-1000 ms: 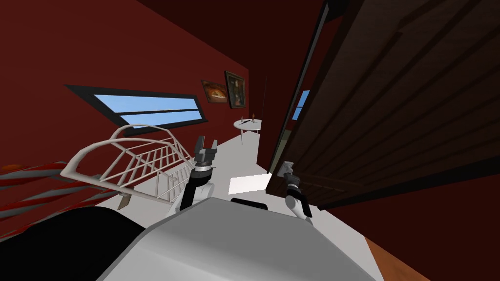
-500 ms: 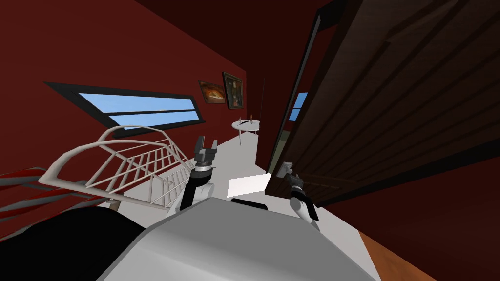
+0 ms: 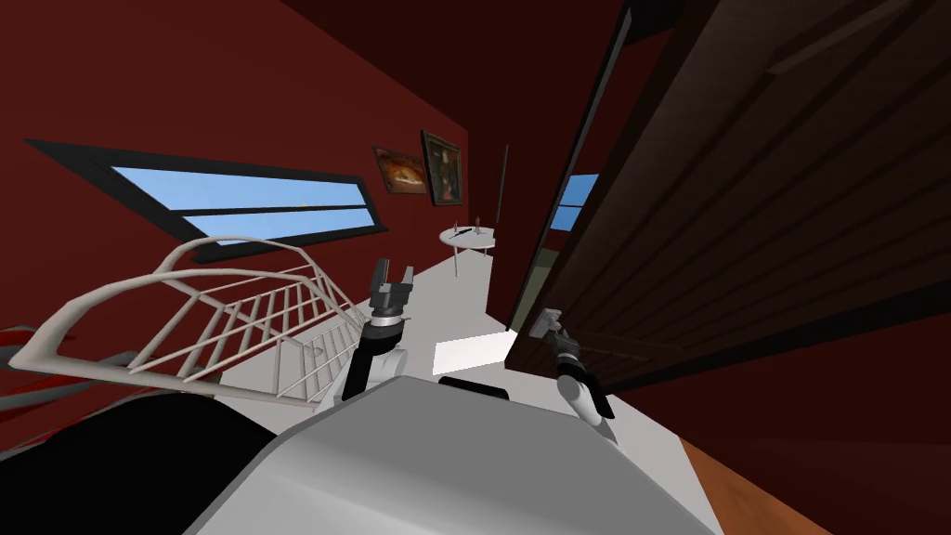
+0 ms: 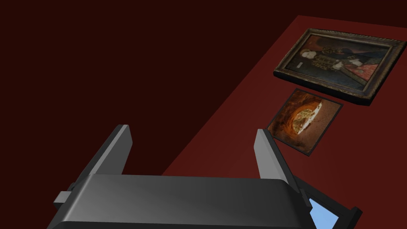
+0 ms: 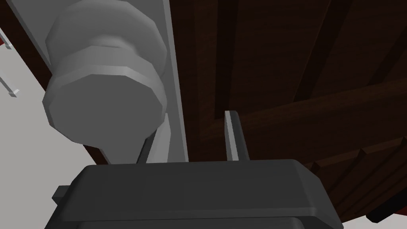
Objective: Pull the door open
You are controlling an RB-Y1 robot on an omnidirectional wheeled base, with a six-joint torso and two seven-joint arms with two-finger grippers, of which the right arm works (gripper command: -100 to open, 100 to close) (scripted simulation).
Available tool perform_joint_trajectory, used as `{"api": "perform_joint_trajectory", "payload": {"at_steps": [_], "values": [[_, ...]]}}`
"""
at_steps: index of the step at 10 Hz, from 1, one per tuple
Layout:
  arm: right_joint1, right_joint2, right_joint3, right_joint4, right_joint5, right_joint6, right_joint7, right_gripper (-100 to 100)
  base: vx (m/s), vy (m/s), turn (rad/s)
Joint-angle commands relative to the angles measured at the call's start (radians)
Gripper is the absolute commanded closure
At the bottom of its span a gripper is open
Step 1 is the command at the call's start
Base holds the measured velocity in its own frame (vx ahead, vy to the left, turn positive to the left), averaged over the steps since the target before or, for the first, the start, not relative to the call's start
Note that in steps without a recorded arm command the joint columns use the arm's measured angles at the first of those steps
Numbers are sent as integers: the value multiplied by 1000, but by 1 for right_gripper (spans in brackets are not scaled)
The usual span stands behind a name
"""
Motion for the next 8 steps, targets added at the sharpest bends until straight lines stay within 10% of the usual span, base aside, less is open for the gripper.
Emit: {"api": "perform_joint_trajectory", "payload": {"at_steps": [1,5,6,8], "values": [[-6,1,1,-9,1,-6,0,100,-6,-1,44],[-6,1,1,-9,1,-6,0,100,-5,0,-9],[-2,-1,25,0,6,-24,-11,-100,-115,-67,155],[-5,-5,54,0,12,-53,-23,-100,-235,-122,178]]}}
